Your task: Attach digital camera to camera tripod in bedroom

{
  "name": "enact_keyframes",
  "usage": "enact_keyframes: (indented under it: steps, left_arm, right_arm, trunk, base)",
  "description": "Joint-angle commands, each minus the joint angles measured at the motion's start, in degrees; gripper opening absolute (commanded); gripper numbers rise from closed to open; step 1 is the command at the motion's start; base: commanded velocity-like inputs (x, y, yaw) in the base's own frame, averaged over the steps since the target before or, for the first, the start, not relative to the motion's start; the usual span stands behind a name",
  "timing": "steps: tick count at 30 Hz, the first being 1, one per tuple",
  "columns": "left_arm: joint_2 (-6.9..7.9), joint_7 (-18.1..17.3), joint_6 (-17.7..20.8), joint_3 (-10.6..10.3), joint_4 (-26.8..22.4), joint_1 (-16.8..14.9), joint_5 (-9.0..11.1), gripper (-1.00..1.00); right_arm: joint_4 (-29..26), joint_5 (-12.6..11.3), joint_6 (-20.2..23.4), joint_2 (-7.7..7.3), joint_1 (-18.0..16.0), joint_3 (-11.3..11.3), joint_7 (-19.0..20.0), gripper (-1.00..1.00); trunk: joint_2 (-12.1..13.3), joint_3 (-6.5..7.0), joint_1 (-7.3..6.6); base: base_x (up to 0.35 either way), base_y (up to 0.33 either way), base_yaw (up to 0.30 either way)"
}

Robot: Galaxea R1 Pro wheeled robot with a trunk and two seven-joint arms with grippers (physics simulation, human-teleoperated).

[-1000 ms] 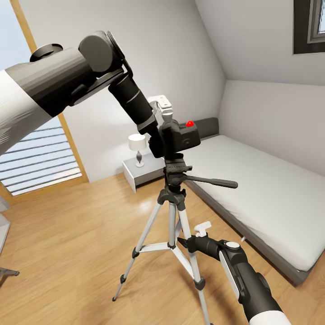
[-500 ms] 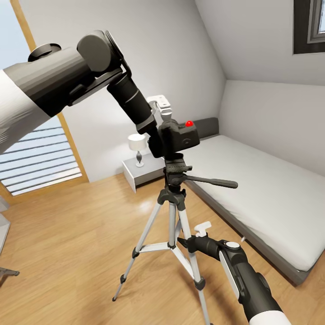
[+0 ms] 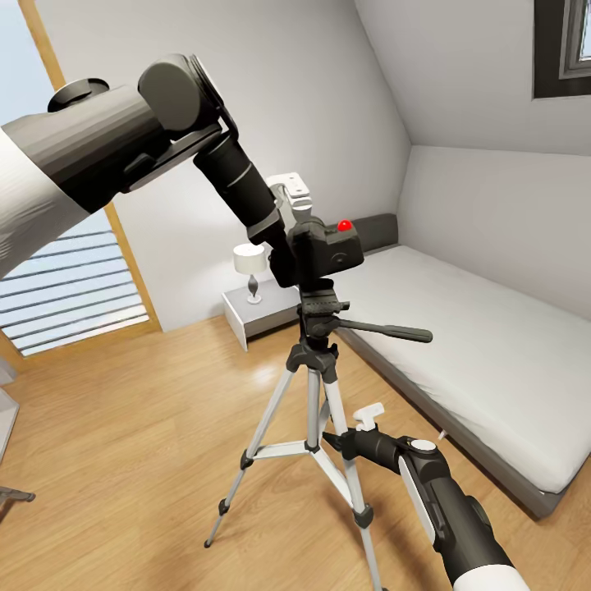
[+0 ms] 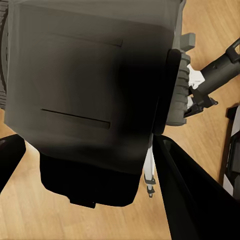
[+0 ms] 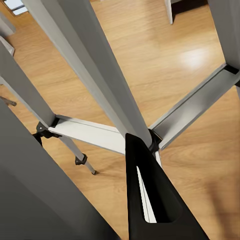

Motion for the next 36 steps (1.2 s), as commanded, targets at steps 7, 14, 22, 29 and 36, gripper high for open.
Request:
enact_keyframes:
  steps: [7, 14, 22, 29, 36]
  left_arm:
    - [0.04, -0.2, 0.33, -0.16, 0.03, -0.08, 0.15, -1.0]
    - [1.12, -0.22, 0.33, -0.36, -0.18, -0.08, 0.08, -1.0]
    - [1.27, -0.27, 0.33, -0.5, -0.23, -0.06, 0.05, -1.0]
    - [1.1, -0.28, 0.33, -0.52, -0.23, -0.06, 0.05, -1.0]
    - [0.92, -0.29, 0.33, -0.52, -0.23, -0.06, 0.51, -1.0]
  right_arm:
    - [-0.06, 0.56, 0.16, 0.04, -0.06, -0.05, 0.29, -1.0]
    - [-0.06, 0.56, 0.15, 0.04, -0.06, -0.07, 0.31, -1.0]
    - [-0.06, 0.56, 0.15, 0.04, -0.06, -0.07, 0.3, -1.0]
    - [-0.06, 0.53, 0.15, 0.04, -0.06, -0.07, 0.34, -1.0]
    - [-0.06, 0.55, 0.16, 0.04, -0.04, -0.07, 0.29, -1.0]
  trunk:
    - [-0.12, -0.13, 0.04]
    - [-0.12, -0.13, 0.04]
    - [-0.12, -0.13, 0.04]
    - [-0.12, -0.13, 0.04]
    - [-0.12, -0.13, 0.04]
  base:
    - [0.0, 0.0, 0.0]
    - [0.0, 0.0, 0.0]
    - [0.0, 0.0, 0.0]
    - [0.0, 0.0, 0.0]
    - [0.0, 0.0, 0.0]
